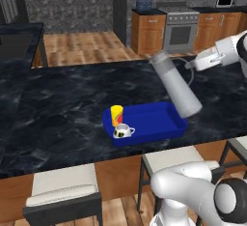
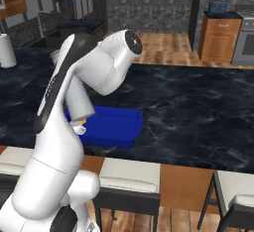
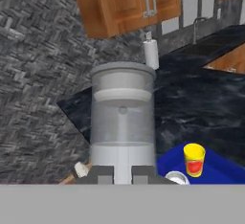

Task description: There is a tray on the dining counter. Grab the cup, mug, and pitcher and place them on the tray. The pitcher may be placed next to the tray if it cannot fit the tray.

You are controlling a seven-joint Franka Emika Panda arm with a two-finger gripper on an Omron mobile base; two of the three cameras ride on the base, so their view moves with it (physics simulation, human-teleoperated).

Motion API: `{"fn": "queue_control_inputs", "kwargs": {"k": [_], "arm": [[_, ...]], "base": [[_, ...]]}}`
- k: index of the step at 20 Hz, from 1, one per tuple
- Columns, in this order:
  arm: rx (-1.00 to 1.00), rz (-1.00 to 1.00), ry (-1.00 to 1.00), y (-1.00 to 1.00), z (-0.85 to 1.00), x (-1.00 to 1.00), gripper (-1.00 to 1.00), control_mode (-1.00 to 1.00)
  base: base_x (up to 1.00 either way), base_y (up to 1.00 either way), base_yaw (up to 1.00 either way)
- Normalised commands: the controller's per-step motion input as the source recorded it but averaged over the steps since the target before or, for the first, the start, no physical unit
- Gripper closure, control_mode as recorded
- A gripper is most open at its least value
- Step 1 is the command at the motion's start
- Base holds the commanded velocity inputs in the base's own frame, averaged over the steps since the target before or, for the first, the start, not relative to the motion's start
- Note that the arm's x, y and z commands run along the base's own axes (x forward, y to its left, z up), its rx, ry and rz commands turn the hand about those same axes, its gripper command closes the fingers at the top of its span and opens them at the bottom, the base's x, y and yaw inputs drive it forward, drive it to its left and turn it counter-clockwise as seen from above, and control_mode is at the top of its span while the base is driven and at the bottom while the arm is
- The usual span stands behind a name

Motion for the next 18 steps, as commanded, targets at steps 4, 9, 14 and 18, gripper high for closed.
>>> {"fn": "queue_control_inputs", "kwargs": {"k": [4, 9, 14, 18], "arm": [[0.22, 0.28, 0.0, -0.18, -0.03, 0.15, 1.0, -1.0], [0.31, 0.21, 0.0, -0.04, -0.15, 0.03, 1.0, -1.0], [0.27, 0.15, 0.0, 0.0, -0.19, 0.2, 1.0, -1.0], [0.25, 0.13, 0.0, 0.0, -0.24, 0.3, 1.0, -1.0]], "base": [[0.0, 0.0, 0.0], [0.0, 0.0, 0.0], [0.0, 0.0, 0.0], [0.0, 0.0, 0.0]]}}
